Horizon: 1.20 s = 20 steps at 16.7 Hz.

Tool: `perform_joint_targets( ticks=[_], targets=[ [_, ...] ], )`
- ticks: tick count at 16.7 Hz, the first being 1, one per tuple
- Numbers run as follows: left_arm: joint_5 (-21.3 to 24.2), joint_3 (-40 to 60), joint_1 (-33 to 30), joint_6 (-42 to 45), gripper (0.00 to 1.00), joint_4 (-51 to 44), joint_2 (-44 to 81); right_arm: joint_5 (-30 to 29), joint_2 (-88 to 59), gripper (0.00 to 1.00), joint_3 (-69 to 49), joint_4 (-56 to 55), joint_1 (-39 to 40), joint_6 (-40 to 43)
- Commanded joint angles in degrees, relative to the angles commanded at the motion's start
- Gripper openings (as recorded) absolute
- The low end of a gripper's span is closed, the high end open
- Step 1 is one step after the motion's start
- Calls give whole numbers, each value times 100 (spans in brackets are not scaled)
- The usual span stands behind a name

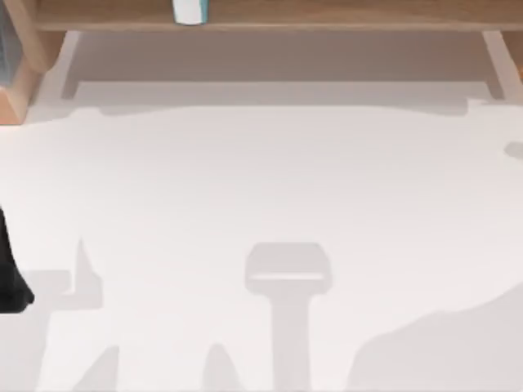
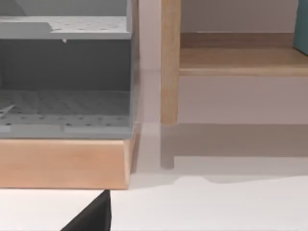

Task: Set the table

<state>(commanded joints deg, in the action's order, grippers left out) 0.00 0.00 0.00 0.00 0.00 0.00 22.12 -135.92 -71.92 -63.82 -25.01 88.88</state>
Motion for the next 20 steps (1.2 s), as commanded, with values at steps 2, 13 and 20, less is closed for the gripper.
perform_joint_targets(
  ticks=[2, 13, 20],
  targets=[
    [0, 0, 0, 0, 100, 0, 0, 0, 0, 83, 0, 0, 0, 0],
    [0, 0, 0, 0, 100, 0, 0, -10, -79, 100, 160, 62, -53, -22],
    [0, 0, 0, 0, 100, 0, 0, -170, 1174, 100, 866, 707, 254, -879]
  ],
)
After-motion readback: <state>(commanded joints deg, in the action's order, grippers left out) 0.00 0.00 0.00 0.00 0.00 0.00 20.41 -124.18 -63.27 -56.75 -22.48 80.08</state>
